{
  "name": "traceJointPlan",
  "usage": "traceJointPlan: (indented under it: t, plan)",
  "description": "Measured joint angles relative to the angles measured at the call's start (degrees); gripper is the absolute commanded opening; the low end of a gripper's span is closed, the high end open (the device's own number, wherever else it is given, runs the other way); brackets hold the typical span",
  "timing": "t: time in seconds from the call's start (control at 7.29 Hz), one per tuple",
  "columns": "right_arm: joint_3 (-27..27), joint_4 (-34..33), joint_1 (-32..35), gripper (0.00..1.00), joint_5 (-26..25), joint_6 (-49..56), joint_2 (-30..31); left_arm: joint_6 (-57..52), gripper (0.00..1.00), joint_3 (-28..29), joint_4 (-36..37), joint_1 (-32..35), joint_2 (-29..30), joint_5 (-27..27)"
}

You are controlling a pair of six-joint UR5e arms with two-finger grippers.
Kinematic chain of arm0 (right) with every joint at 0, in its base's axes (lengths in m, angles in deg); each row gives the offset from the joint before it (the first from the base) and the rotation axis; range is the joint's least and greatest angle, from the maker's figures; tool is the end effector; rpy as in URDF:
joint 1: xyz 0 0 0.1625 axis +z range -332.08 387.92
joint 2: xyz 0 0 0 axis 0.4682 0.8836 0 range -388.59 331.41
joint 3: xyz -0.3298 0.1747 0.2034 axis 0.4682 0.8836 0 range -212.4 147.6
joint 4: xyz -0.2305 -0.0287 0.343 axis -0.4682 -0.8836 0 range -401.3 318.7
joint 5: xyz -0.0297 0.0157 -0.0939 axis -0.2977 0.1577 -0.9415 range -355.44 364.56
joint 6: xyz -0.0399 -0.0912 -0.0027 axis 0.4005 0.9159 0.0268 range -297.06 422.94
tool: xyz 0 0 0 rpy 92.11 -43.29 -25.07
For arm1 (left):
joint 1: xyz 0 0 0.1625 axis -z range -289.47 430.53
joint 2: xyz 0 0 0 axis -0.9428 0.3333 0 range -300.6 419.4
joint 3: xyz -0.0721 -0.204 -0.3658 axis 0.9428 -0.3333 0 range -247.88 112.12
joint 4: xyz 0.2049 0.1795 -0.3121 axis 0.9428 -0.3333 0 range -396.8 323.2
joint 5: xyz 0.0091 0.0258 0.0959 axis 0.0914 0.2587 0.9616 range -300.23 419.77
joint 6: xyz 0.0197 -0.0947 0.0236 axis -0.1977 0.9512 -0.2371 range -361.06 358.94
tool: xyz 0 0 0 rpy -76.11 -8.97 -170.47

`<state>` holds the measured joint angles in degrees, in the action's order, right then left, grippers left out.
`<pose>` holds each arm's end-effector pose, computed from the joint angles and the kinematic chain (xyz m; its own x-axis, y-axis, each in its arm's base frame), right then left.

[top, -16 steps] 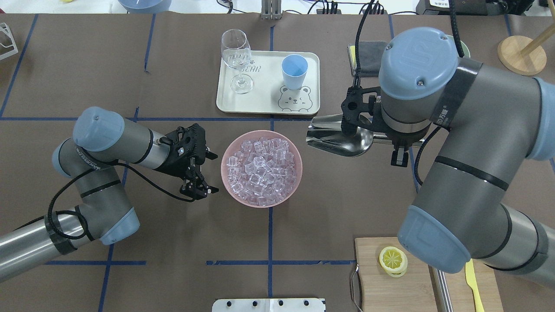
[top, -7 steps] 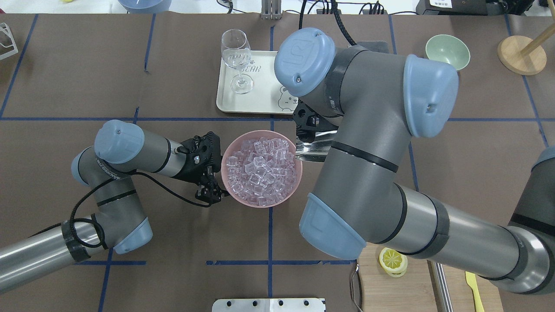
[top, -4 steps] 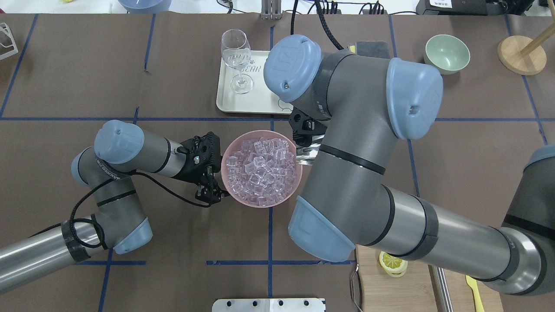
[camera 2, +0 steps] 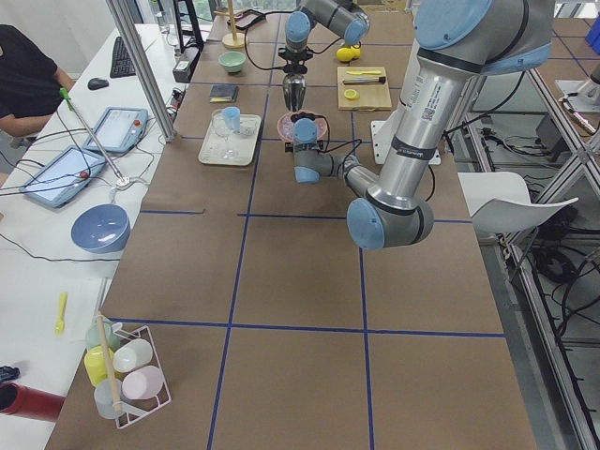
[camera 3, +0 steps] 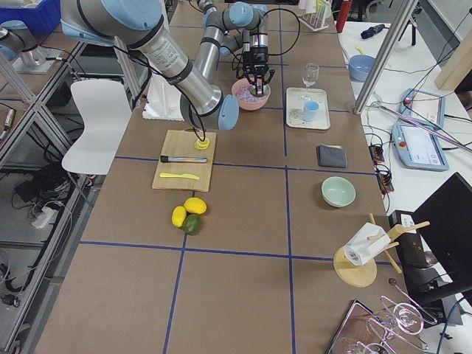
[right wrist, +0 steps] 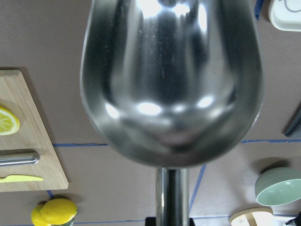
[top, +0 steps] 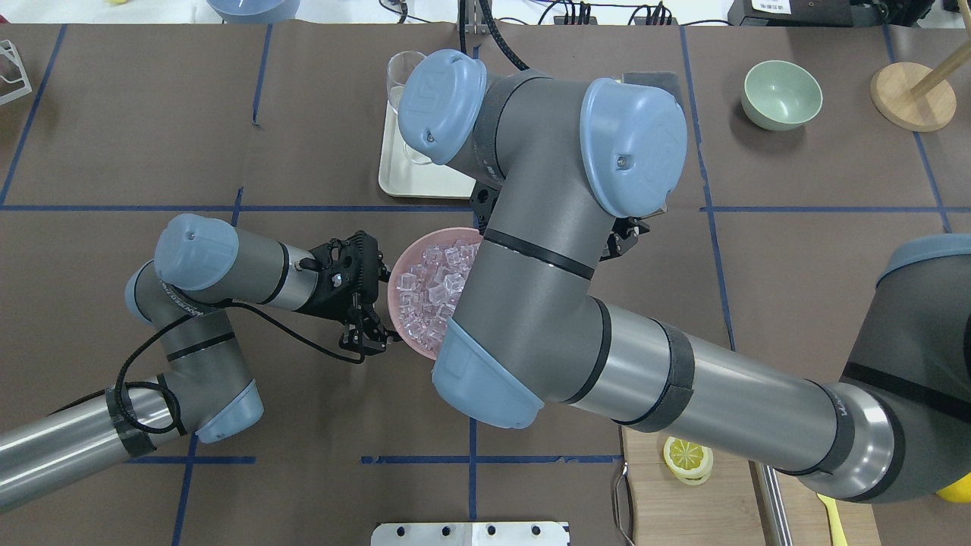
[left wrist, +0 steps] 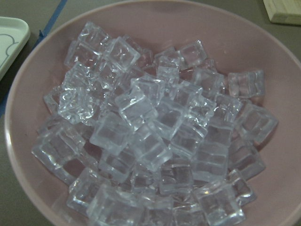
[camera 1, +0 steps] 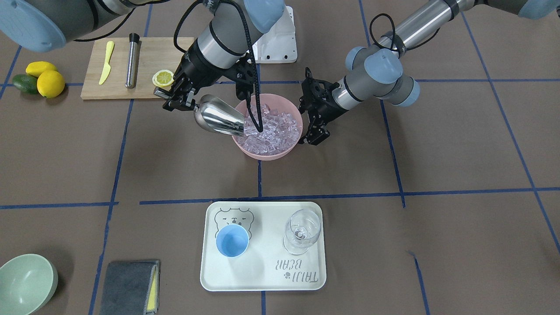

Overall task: Put ice in cup with scoop
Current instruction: 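Lower the scoop with the right gripper into the ice cubes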

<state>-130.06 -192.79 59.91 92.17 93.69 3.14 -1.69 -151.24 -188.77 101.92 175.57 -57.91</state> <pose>-0.4603 -0.4497 0.1194 0.0250 -0.9968 -0.0754 0.9987 0.0216 0.0452 0.5172 -0.4176 0.3272 0.0675 0.9960 -0.0578 -0.1269 0.0660 0.9897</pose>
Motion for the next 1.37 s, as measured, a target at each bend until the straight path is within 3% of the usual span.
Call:
traceJointPlan:
  t: [0.69,1.1,1.37]
  plan:
    - [1.3,0.0,-0.9,0.00,-2.3,0.1,-0.4,1.2,0.88,0.4,-1.7,0.3,-0.2,0.1]
    - [8.5,-1.9,-2.5,0.00,-4.1,0.4,-5.1,1.3,0.88,0.4,-2.5,0.5,-0.2,0.1]
    - [9.9,-4.6,-4.7,0.00,-6.3,1.4,-5.9,1.5,0.88,0.4,-2.7,0.6,-0.2,0.1]
